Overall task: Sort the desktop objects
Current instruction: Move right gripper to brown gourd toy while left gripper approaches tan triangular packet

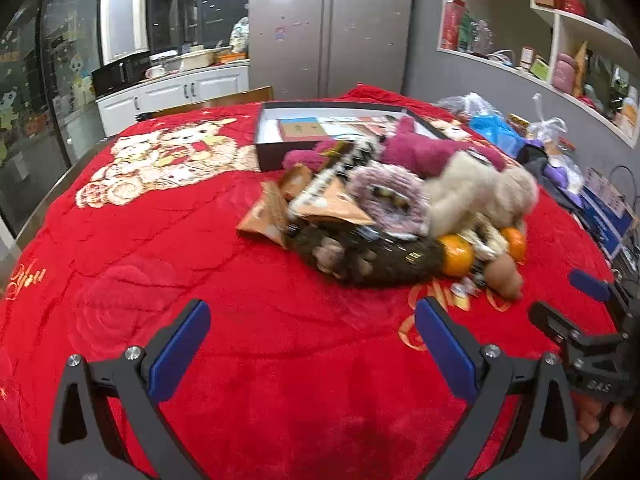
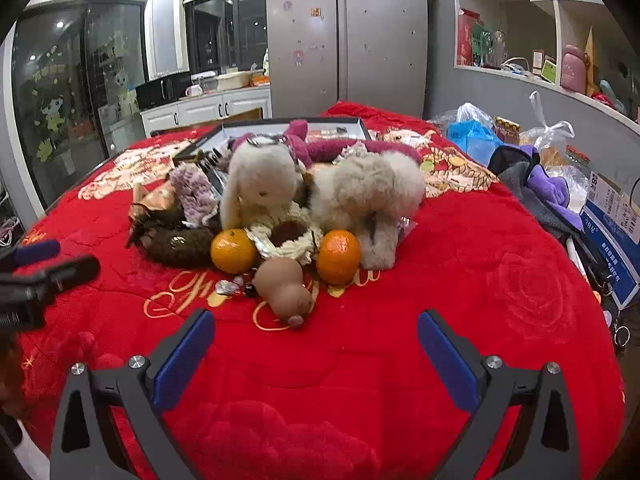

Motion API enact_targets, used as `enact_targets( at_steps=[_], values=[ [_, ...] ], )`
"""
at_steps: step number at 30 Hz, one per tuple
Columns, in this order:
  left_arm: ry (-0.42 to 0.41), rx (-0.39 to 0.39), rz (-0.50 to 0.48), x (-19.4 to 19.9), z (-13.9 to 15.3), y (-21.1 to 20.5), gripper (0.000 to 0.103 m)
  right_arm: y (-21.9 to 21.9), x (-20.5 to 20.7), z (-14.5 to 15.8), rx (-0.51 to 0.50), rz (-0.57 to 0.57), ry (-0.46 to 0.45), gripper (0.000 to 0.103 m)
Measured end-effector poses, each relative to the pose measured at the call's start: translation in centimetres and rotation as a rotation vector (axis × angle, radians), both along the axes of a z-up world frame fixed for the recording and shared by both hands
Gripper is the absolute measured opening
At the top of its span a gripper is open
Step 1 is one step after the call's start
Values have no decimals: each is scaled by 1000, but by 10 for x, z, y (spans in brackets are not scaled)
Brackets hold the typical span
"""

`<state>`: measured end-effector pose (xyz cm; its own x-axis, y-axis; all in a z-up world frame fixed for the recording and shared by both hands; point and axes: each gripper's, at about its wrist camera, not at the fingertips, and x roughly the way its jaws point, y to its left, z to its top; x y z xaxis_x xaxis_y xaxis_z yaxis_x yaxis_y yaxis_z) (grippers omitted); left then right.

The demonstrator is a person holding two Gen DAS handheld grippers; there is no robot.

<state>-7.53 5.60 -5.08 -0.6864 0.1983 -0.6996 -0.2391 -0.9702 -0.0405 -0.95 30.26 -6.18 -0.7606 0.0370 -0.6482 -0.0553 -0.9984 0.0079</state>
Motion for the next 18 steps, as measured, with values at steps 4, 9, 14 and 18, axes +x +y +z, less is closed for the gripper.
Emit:
enact_targets(
  at_steps=[4,9,14,18],
  values=[
    [-16,-27,33,-22,-2,-9,103,5,-8,-3,-22,0,-25,103],
    [-51,-53,37,-49,-7,-12,103,8,-21,-2,-44,-2,-38,103],
    [-67,-77,31,-78,-11,-14,103,4,-34,-7,-55,12,-61,103],
    [-92,-90,46,-100,-16,-20,103,3,-43,-12,-70,24,-92,103]
  ],
)
